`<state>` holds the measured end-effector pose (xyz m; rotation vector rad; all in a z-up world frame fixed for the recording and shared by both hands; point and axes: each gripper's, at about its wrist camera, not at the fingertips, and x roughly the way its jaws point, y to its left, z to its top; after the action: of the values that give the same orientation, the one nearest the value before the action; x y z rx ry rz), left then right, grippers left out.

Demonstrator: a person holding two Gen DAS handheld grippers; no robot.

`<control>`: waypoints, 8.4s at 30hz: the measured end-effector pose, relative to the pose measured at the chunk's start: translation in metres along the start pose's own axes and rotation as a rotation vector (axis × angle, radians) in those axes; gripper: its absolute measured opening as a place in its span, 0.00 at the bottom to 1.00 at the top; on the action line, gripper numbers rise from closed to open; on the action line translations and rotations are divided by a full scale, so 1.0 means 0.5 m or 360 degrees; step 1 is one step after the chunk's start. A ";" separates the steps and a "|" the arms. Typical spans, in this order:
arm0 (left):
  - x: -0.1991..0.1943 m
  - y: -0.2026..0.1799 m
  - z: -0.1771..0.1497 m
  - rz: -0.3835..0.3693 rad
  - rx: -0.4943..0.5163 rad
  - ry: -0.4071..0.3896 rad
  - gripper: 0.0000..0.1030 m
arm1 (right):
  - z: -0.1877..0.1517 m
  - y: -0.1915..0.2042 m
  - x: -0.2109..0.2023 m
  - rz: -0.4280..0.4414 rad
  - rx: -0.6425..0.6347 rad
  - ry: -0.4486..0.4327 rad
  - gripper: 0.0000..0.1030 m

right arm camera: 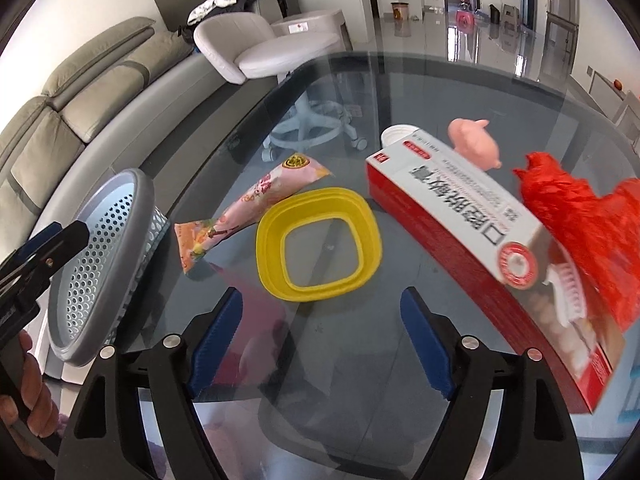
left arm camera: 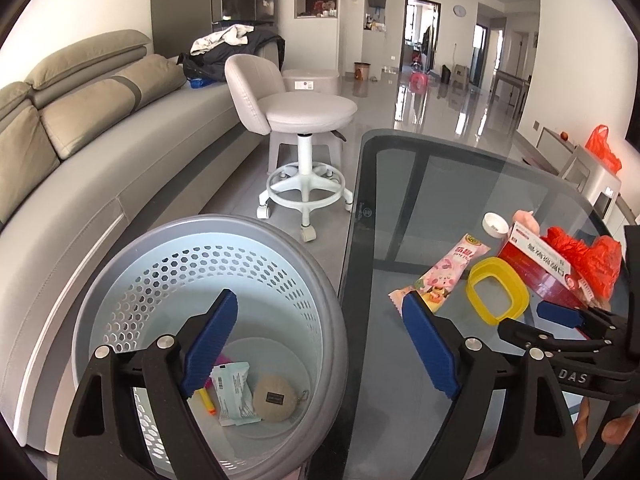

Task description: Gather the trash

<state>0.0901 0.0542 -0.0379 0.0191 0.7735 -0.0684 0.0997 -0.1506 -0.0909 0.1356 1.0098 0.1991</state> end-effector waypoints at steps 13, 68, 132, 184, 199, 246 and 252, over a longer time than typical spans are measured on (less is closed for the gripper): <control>0.021 0.009 0.000 0.0000 -0.0031 0.0026 0.82 | 0.036 0.027 0.042 -0.0065 -0.0050 0.0000 0.75; 0.149 -0.184 0.015 -0.0245 0.0185 0.0136 0.84 | -0.005 -0.092 -0.167 -0.0018 0.0214 -0.0321 0.67; -0.048 0.298 -0.059 0.0215 -0.0164 0.0058 0.16 | 0.020 0.359 0.004 0.0392 -0.0251 -0.0142 0.67; -0.115 0.224 -0.059 0.0118 -0.0136 -0.0027 0.71 | -0.047 0.240 -0.095 0.0158 -0.0139 -0.0243 0.73; -0.127 -0.024 -0.037 -0.0093 -0.0023 -0.0077 0.75 | -0.078 -0.098 -0.234 -0.0187 0.0140 -0.0409 0.73; 0.000 -0.409 -0.024 -0.0201 0.0033 0.0073 0.82 | -0.001 -0.402 -0.126 -0.0109 0.0358 -0.0253 0.18; 0.002 -0.448 -0.022 -0.0215 0.0046 0.0095 0.83 | -0.002 -0.412 -0.155 -0.0110 0.0379 -0.0302 0.07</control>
<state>0.0677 -0.1691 -0.0450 -0.0037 0.8328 -0.2081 0.0800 -0.3686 -0.0695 0.3302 0.8453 0.0015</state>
